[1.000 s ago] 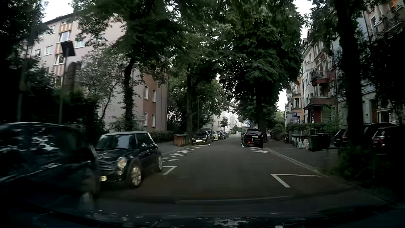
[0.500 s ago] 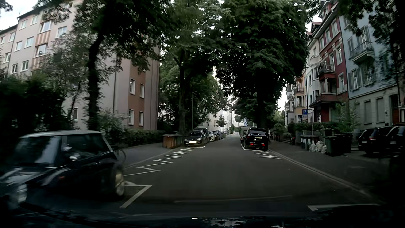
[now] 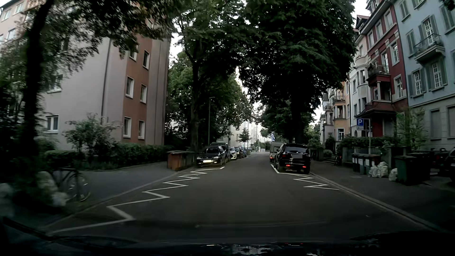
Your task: Follow the waypoints while adhering to traffic rules and regulations
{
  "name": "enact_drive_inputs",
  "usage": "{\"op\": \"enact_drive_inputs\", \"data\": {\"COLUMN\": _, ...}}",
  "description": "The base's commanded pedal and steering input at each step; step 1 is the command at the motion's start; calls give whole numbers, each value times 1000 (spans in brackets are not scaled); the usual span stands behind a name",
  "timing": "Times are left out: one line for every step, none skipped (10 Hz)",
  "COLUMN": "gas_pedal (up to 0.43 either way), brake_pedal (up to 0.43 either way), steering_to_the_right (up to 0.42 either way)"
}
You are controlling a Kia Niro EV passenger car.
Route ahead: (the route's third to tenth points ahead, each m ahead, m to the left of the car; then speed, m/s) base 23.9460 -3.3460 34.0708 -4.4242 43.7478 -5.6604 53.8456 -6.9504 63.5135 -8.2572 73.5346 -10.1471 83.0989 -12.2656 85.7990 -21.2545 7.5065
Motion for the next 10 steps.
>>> {"op": "enact_drive_inputs", "data": {"gas_pedal": 110, "brake_pedal": 0, "steering_to_the_right": 16}}
{"op": "enact_drive_inputs", "data": {"gas_pedal": 110, "brake_pedal": 0, "steering_to_the_right": 16}}
{"op": "enact_drive_inputs", "data": {"gas_pedal": 110, "brake_pedal": 0, "steering_to_the_right": 16}}
{"op": "enact_drive_inputs", "data": {"gas_pedal": 110, "brake_pedal": 0, "steering_to_the_right": 16}}
{"op": "enact_drive_inputs", "data": {"gas_pedal": 110, "brake_pedal": 0, "steering_to_the_right": 16}}
{"op": "enact_drive_inputs", "data": {"gas_pedal": 110, "brake_pedal": 0, "steering_to_the_right": 16}}
{"op": "enact_drive_inputs", "data": {"gas_pedal": 110, "brake_pedal": 0, "steering_to_the_right": 15}}
{"op": "enact_drive_inputs", "data": {"gas_pedal": 110, "brake_pedal": 0, "steering_to_the_right": 16}}
{"op": "enact_drive_inputs", "data": {"gas_pedal": 110, "brake_pedal": 0, "steering_to_the_right": 16}}
{"op": "enact_drive_inputs", "data": {"gas_pedal": 110, "brake_pedal": 0, "steering_to_the_right": 15}}
